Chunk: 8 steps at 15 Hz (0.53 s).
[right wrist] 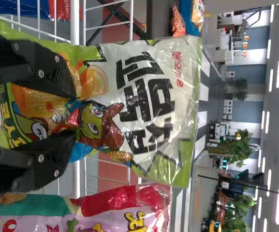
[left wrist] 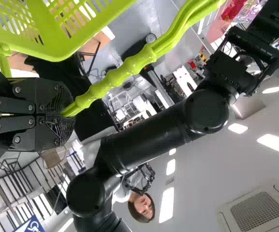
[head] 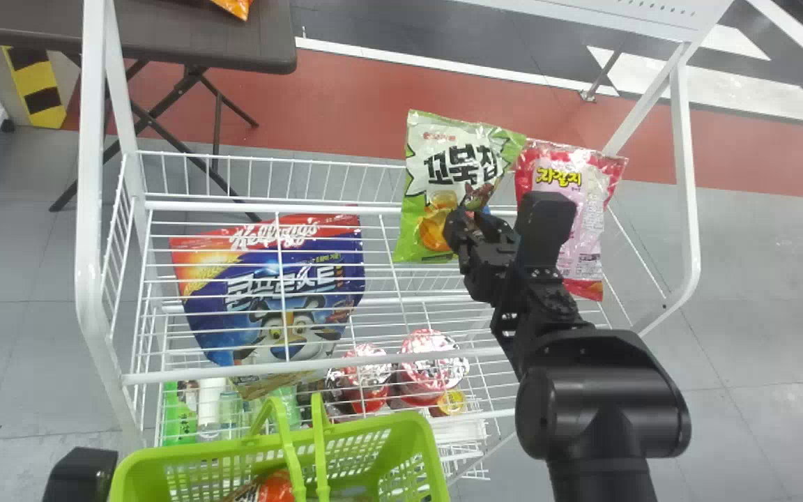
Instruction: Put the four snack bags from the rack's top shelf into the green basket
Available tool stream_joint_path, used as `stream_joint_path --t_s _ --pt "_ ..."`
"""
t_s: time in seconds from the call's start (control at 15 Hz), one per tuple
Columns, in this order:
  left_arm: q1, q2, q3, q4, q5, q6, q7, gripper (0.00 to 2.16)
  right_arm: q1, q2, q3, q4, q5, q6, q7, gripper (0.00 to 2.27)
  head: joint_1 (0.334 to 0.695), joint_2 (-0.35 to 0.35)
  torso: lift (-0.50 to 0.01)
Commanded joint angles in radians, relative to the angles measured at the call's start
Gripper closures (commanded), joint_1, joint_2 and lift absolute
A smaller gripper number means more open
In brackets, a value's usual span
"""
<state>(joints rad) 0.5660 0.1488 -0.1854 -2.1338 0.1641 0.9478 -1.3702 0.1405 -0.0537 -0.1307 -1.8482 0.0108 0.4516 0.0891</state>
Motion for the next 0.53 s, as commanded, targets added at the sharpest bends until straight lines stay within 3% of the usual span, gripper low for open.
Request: stream_joint_path --t_s 0.0,0.27,0.47 --pt "0.000 0.000 -0.002 0.000 0.000 -0.001 0.000 1.53 0.024 0.000 -0.014 -0.020 -0.014 -0.038 0.001 2.22 0.695 -0.350 0.000" --pt "0.006 0.000 -0.002 -0.006 0.002 -0.001 -0.001 1.53 0.142 0.000 -0.023 -0.215 -0.060 0.020 0.032 2.22 0.695 -0.350 0.000" --pt "0.011 0.000 0.007 -0.009 0.003 -0.004 -0.003 1.53 0.314 0.000 -0.063 -0.488 -0.158 0.281 0.106 2.22 0.695 -0.350 0.000"
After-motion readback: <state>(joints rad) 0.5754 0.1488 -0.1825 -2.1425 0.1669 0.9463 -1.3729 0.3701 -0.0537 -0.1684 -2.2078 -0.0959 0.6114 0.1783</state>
